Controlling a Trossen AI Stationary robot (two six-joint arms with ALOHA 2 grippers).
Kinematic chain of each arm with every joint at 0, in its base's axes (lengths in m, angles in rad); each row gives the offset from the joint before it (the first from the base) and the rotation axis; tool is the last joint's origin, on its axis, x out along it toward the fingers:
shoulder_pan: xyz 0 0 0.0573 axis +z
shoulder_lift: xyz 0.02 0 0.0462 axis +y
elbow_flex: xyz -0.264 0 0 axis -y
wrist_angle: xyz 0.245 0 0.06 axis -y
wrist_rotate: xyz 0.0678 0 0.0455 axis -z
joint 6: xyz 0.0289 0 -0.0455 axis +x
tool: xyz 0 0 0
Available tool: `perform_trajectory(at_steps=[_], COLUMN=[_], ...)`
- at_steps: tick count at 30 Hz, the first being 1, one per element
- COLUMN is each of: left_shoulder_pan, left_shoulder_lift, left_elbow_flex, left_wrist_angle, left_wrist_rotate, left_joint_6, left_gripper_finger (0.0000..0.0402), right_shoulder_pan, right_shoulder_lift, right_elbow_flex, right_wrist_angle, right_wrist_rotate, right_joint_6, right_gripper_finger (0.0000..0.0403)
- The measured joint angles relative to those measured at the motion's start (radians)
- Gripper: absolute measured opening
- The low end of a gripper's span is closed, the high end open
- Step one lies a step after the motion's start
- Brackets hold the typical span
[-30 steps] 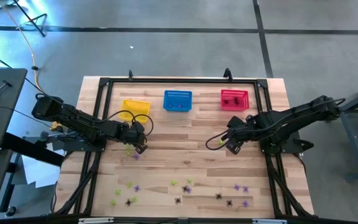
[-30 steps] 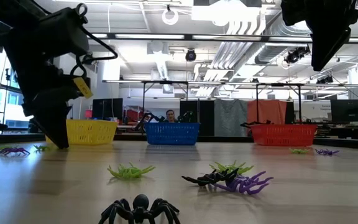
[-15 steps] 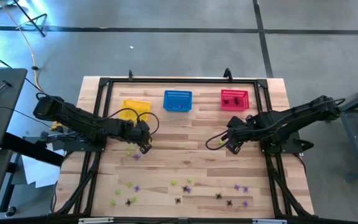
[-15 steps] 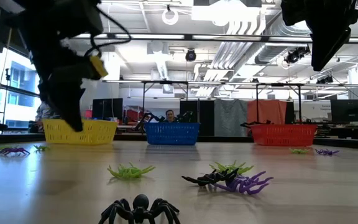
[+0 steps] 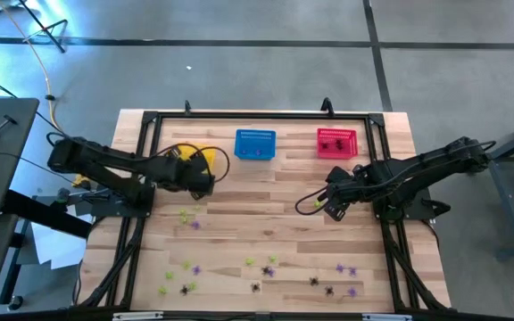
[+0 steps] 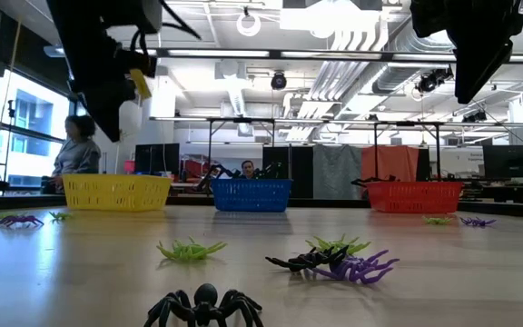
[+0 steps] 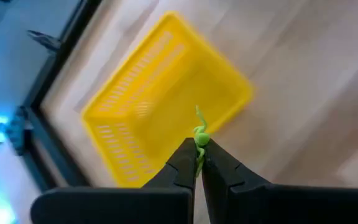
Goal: Sort Halloween decoration
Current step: Put the green spider toy into the yellow bin
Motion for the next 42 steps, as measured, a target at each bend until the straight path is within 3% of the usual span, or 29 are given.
perform_trajectory(at_steps=[5, 10, 16, 20, 31, 39, 42], left_shoulder_pan=[0.148, 0.320, 0.444, 0.459, 0.458, 0.420, 0.371], left_shoulder_lift=[0.000, 0.000, 0.000, 0.000, 0.000, -0.001, -0.001], left_elbow_flex=[-0.052, -0.126, -0.172, -0.177, -0.176, -0.065, -0.003], left_wrist_angle=[0.066, 0.238, 0.338, 0.352, 0.363, 0.309, 0.316], left_wrist_rotate=[0.007, 0.094, 0.223, 0.243, 0.242, 0.248, 0.299], left_joint_6=[0.213, 0.395, 0.459, 0.459, 0.450, 0.431, 0.431], left_gripper_finger=[0.0001, 0.0001, 0.0001, 0.0019, 0.0117, 0.0124, 0.0123], right_shoulder_pan=[0.000, 0.000, 0.000, 0.000, 0.000, 0.000, 0.000], right_shoulder_lift=[0.000, 0.000, 0.000, 0.000, 0.000, 0.000, 0.000], right_elbow_flex=[0.000, 0.000, 0.000, 0.000, 0.000, 0.000, 0.000], right_wrist_angle=[0.000, 0.000, 0.000, 0.000, 0.000, 0.000, 0.000], right_wrist_rotate=[0.000, 0.000, 0.000, 0.000, 0.000, 0.000, 0.000], right_joint_6=[0.000, 0.000, 0.000, 0.000, 0.000, 0.000, 0.000], right_gripper_finger=[0.0130, 0.0130, 0.0130, 0.0130, 0.0130, 0.0130, 0.0130])
